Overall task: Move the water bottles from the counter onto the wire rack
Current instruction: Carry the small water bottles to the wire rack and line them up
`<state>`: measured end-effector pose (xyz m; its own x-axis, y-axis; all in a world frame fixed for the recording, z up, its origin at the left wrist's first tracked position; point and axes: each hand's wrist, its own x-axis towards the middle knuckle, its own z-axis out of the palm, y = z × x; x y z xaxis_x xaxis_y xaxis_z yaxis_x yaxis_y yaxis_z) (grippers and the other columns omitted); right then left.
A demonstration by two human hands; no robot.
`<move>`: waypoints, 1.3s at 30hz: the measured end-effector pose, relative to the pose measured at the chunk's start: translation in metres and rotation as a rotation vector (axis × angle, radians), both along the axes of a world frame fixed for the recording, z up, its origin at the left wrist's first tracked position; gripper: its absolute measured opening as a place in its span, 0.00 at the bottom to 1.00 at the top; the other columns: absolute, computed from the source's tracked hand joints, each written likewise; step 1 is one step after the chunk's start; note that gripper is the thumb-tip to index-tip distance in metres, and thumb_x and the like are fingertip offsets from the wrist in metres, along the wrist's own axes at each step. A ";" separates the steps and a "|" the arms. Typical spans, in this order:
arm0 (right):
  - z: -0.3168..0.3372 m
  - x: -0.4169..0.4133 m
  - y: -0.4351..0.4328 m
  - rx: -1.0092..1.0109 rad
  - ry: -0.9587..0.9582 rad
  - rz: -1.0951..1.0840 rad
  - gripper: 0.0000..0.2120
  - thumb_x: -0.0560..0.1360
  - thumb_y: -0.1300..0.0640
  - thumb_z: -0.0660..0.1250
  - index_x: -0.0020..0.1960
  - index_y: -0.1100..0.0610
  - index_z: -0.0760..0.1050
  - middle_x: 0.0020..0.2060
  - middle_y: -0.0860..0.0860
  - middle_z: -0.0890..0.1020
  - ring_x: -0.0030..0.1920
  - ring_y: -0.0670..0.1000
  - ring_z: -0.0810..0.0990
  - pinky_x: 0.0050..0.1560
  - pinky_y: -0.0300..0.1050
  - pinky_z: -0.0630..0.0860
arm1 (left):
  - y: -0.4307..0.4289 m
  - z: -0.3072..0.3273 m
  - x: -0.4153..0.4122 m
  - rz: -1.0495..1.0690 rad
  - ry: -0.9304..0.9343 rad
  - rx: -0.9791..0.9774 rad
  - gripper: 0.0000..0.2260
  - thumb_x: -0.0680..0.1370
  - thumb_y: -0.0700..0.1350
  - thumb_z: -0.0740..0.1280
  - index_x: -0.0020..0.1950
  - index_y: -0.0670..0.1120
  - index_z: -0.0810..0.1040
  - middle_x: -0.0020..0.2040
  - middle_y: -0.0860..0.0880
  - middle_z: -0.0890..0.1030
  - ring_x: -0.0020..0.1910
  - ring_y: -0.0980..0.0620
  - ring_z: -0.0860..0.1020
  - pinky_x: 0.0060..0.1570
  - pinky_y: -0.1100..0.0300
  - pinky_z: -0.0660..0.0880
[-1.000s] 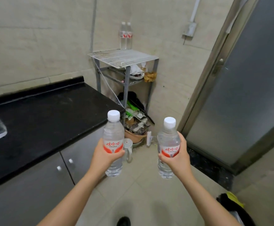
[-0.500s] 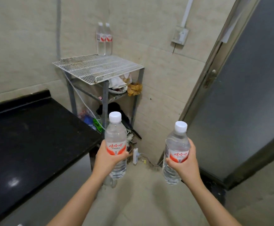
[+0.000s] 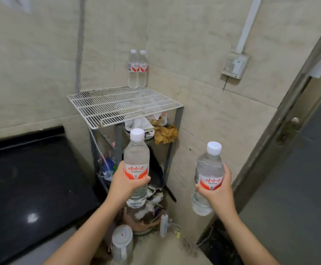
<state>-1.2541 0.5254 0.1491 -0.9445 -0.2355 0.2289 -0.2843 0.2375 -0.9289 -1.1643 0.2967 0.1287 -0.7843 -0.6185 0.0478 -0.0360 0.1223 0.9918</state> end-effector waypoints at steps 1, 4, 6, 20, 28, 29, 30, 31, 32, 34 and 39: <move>0.005 -0.017 -0.003 -0.010 0.007 0.025 0.43 0.63 0.70 0.75 0.70 0.51 0.57 0.55 0.47 0.70 0.55 0.48 0.71 0.54 0.43 0.69 | 0.000 0.008 -0.010 0.044 0.014 0.001 0.30 0.57 0.45 0.77 0.57 0.42 0.74 0.49 0.44 0.82 0.50 0.47 0.80 0.51 0.53 0.77; 0.022 -0.069 -0.017 -0.036 0.033 0.102 0.44 0.63 0.69 0.75 0.70 0.52 0.57 0.57 0.47 0.70 0.57 0.49 0.71 0.57 0.45 0.69 | -0.003 0.030 -0.035 0.126 0.074 0.014 0.30 0.57 0.43 0.78 0.57 0.41 0.74 0.49 0.44 0.82 0.49 0.47 0.81 0.52 0.50 0.78; 0.032 -0.095 -0.031 -0.070 0.022 0.154 0.44 0.63 0.70 0.75 0.70 0.52 0.56 0.56 0.45 0.70 0.57 0.48 0.71 0.57 0.44 0.69 | -0.009 0.043 -0.045 0.160 0.086 0.016 0.32 0.55 0.46 0.79 0.57 0.44 0.75 0.49 0.45 0.83 0.49 0.47 0.81 0.51 0.50 0.78; 0.123 -0.268 -0.179 -0.317 0.310 0.199 0.43 0.62 0.72 0.74 0.70 0.56 0.57 0.59 0.47 0.69 0.55 0.42 0.72 0.48 0.23 0.71 | -0.139 0.133 -0.161 0.227 0.455 0.055 0.28 0.58 0.43 0.76 0.58 0.47 0.76 0.50 0.50 0.83 0.50 0.52 0.81 0.48 0.60 0.76; 0.119 -0.323 -0.245 -0.288 0.230 0.257 0.43 0.63 0.71 0.74 0.71 0.54 0.56 0.56 0.42 0.70 0.54 0.38 0.72 0.50 0.31 0.69 | -0.193 0.133 -0.210 0.270 0.399 0.053 0.24 0.59 0.43 0.74 0.54 0.51 0.75 0.48 0.50 0.82 0.48 0.54 0.81 0.47 0.58 0.76; 0.117 -0.331 -0.254 -0.284 0.220 0.260 0.44 0.63 0.71 0.74 0.71 0.54 0.56 0.58 0.44 0.69 0.56 0.42 0.72 0.53 0.35 0.70 | -0.198 0.131 -0.212 0.284 0.386 0.060 0.26 0.59 0.44 0.74 0.56 0.50 0.75 0.49 0.49 0.82 0.49 0.53 0.81 0.47 0.59 0.76; 0.115 -0.339 -0.262 -0.282 0.214 0.267 0.44 0.63 0.71 0.74 0.71 0.54 0.56 0.59 0.46 0.69 0.58 0.45 0.71 0.55 0.38 0.70 | -0.205 0.128 -0.214 0.303 0.378 0.068 0.27 0.59 0.44 0.74 0.57 0.49 0.75 0.50 0.48 0.82 0.49 0.52 0.81 0.46 0.59 0.75; 0.113 -0.347 -0.271 -0.281 0.211 0.274 0.44 0.63 0.70 0.74 0.71 0.54 0.56 0.60 0.47 0.68 0.60 0.46 0.70 0.57 0.40 0.69 | -0.211 0.126 -0.216 0.324 0.379 0.076 0.27 0.59 0.44 0.73 0.58 0.48 0.75 0.51 0.48 0.82 0.50 0.51 0.81 0.46 0.59 0.75; 0.112 -0.356 -0.280 -0.277 0.207 0.283 0.44 0.63 0.70 0.74 0.71 0.54 0.55 0.60 0.46 0.68 0.61 0.47 0.69 0.57 0.41 0.68 | -0.217 0.125 -0.218 0.342 0.380 0.081 0.26 0.59 0.43 0.73 0.58 0.48 0.75 0.51 0.47 0.82 0.50 0.51 0.81 0.46 0.59 0.75; 0.112 -0.375 -0.301 -0.277 0.195 0.305 0.44 0.63 0.70 0.74 0.71 0.53 0.55 0.60 0.46 0.68 0.61 0.47 0.69 0.57 0.41 0.68 | -0.229 0.127 -0.227 0.361 0.372 0.069 0.23 0.61 0.41 0.73 0.55 0.49 0.76 0.50 0.47 0.82 0.50 0.50 0.81 0.46 0.58 0.75; 0.117 -0.430 -0.353 -0.281 0.155 0.367 0.44 0.63 0.68 0.75 0.72 0.52 0.56 0.65 0.51 0.70 0.60 0.49 0.71 0.56 0.43 0.69 | -0.264 0.139 -0.279 0.411 0.267 -0.019 0.23 0.64 0.41 0.75 0.57 0.48 0.75 0.50 0.47 0.82 0.50 0.49 0.80 0.52 0.53 0.76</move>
<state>-1.6839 0.1725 0.2662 -0.7606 -0.4553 0.4628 -0.4425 -0.1581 -0.8827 -1.4437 0.0329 0.2674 -0.4344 -0.8712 0.2285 0.1702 0.1697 0.9707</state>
